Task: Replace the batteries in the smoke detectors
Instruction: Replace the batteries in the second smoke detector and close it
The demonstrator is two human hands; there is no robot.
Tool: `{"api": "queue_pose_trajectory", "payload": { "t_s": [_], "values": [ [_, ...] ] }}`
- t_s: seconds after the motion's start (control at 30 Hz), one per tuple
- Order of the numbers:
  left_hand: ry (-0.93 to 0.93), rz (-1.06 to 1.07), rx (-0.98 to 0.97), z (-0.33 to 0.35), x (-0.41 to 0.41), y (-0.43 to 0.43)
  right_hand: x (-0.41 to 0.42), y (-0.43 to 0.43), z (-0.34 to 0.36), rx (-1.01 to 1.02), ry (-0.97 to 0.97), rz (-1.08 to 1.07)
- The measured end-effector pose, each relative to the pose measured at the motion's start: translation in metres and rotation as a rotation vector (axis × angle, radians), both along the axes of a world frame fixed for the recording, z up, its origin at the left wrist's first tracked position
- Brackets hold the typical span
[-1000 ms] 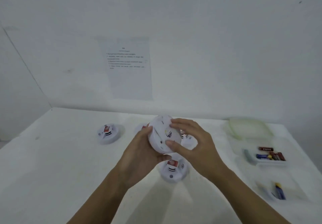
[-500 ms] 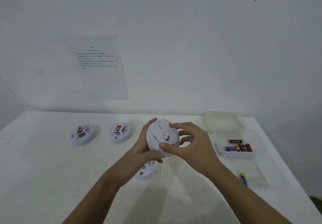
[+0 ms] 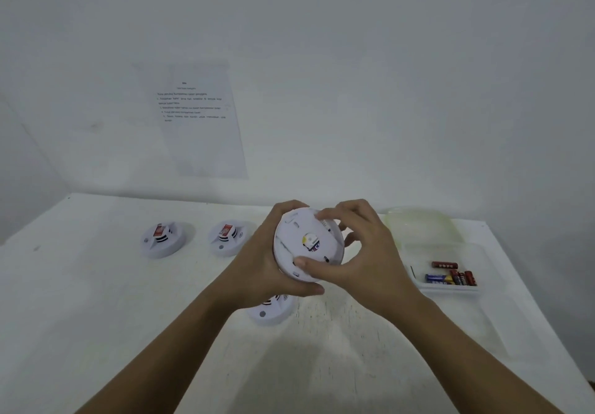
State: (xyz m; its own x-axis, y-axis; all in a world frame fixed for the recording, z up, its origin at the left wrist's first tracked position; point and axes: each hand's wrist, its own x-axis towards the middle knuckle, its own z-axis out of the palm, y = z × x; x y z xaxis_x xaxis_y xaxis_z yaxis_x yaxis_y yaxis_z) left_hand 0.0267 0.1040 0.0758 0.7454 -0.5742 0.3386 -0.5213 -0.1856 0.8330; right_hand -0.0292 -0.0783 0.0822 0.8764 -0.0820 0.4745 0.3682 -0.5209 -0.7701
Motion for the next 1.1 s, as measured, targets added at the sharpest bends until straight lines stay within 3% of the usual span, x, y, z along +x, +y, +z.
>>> {"api": "queue_pose_trajectory", "payload": {
  "t_s": [0.5,0.8,1.1],
  "values": [
    [0.021,0.083,-0.007,-0.006,0.010,-0.004,0.018,0.001,-0.012,0.193,0.017,0.063],
    [-0.012,0.163,0.015,-0.007,0.009,-0.005,0.023,0.007,-0.018,0.044,-0.058,-0.099],
    [0.015,0.114,-0.011,0.000,0.005,-0.026,0.020,-0.004,-0.011,-0.070,-0.131,-0.230]
  ]
}}
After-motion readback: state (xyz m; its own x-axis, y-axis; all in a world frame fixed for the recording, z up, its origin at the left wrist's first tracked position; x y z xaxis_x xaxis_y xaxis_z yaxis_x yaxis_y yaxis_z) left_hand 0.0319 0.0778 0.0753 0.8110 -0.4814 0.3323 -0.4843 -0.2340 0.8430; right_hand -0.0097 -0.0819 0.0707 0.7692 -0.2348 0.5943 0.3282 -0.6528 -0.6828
